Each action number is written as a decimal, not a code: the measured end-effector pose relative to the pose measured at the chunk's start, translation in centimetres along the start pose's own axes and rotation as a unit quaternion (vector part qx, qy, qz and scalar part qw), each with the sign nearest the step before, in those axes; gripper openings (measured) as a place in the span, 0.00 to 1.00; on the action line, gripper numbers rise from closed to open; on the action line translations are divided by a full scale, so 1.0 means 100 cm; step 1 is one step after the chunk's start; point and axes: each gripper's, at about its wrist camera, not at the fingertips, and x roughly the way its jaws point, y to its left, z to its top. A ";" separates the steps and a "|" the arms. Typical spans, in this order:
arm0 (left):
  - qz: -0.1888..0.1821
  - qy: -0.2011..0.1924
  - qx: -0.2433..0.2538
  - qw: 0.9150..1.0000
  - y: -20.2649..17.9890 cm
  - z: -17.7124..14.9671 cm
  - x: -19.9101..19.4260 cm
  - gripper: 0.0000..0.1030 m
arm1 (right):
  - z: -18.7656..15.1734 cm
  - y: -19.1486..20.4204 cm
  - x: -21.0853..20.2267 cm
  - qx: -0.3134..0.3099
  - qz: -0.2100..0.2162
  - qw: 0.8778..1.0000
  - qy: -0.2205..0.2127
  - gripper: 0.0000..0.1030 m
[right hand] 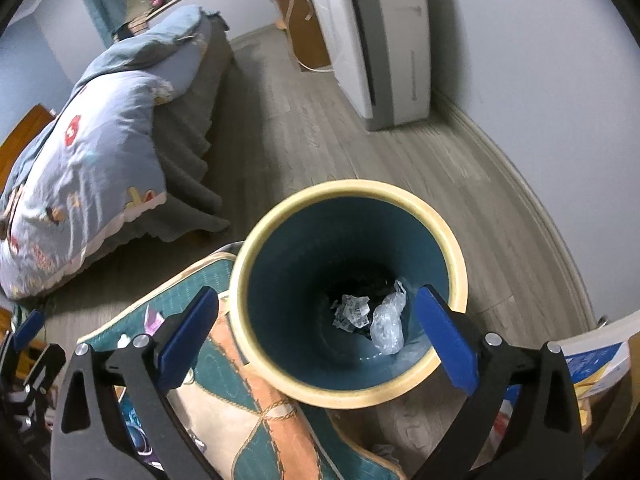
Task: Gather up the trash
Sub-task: 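Grasp the COLTALIN box with the left gripper while the right grasps the wipes pack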
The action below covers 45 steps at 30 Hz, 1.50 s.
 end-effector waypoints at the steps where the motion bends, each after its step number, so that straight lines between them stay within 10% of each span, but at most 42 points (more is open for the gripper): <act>1: 0.003 0.001 -0.002 1.000 0.005 -0.003 -0.006 0.91 | -0.001 0.004 -0.004 -0.006 0.000 1.000 -0.001 0.94; 20: 0.084 0.022 -0.122 0.989 0.117 -0.110 -0.100 0.93 | -0.069 0.123 -0.048 -0.142 0.048 0.989 0.016 0.94; 36: 0.115 0.104 -0.135 0.979 0.116 -0.177 -0.064 0.93 | -0.159 0.154 -0.010 -0.160 0.025 0.981 0.106 0.94; 45: 0.090 0.178 -0.207 0.958 0.109 -0.222 -0.023 0.93 | -0.175 0.126 0.005 -0.108 0.031 0.981 0.156 0.88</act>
